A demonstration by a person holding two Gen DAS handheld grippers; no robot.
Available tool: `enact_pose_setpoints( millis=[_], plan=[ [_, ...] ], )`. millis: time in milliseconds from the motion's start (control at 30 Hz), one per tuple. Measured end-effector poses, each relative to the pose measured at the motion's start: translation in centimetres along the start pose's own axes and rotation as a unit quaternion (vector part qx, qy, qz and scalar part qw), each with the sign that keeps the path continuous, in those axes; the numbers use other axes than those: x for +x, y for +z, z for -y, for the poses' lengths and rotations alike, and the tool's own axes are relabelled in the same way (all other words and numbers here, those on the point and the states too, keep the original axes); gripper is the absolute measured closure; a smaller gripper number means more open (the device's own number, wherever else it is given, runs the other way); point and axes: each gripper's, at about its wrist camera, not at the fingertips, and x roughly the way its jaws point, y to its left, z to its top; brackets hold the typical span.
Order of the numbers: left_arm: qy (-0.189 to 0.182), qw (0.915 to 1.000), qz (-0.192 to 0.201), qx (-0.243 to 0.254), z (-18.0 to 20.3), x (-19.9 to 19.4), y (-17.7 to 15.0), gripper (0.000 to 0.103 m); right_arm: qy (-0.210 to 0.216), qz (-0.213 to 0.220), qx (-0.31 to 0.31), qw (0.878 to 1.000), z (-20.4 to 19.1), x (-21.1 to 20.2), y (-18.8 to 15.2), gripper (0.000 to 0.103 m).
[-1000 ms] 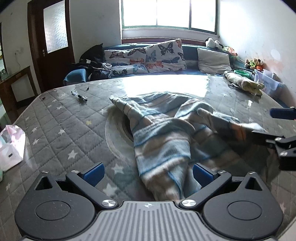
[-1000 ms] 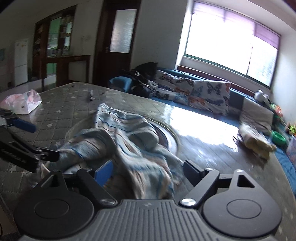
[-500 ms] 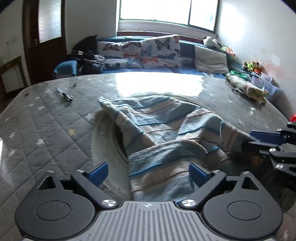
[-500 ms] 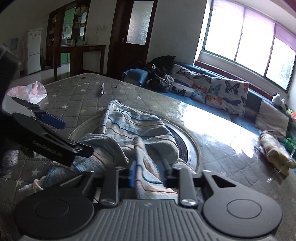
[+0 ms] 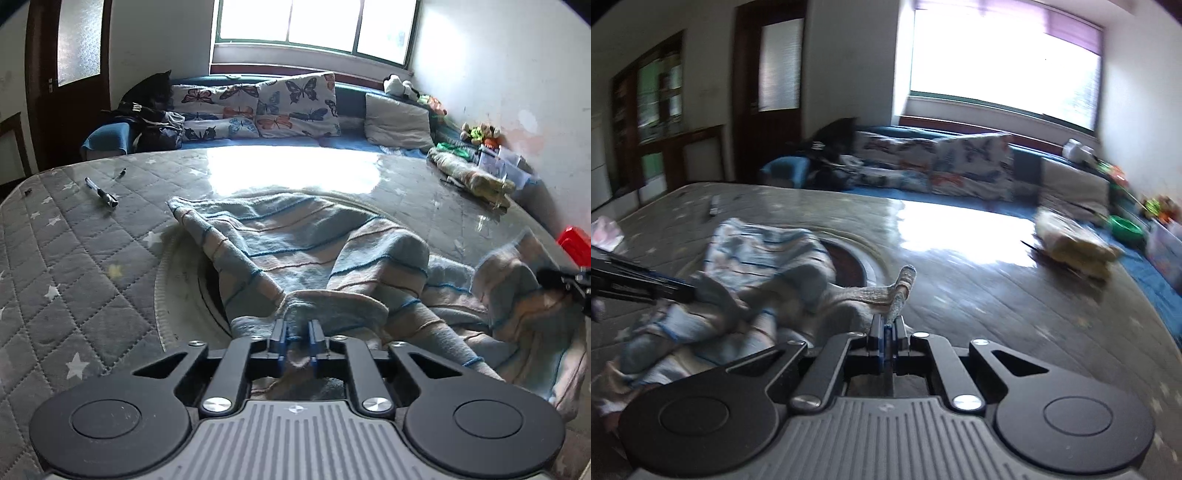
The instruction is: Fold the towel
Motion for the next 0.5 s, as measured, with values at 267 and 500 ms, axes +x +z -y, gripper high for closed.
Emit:
enact_pose_setpoints(
  millis=[267, 500],
  plan=[
    [0.008, 0.9996, 0.029, 0.000, -6.7, -3.3, 0.1, 0.098, -0.048, -0.036, 0.051, 0.997, 3.5, -0.8, -3.9, 0.100],
    [0.049, 0.9968, 0.055, -0.031, -14.6, -6.8, -0.1, 0.099, -0.067, -0.048, 0.071, 0.994, 4.6, -1.9, -5.9, 0.100]
  ],
)
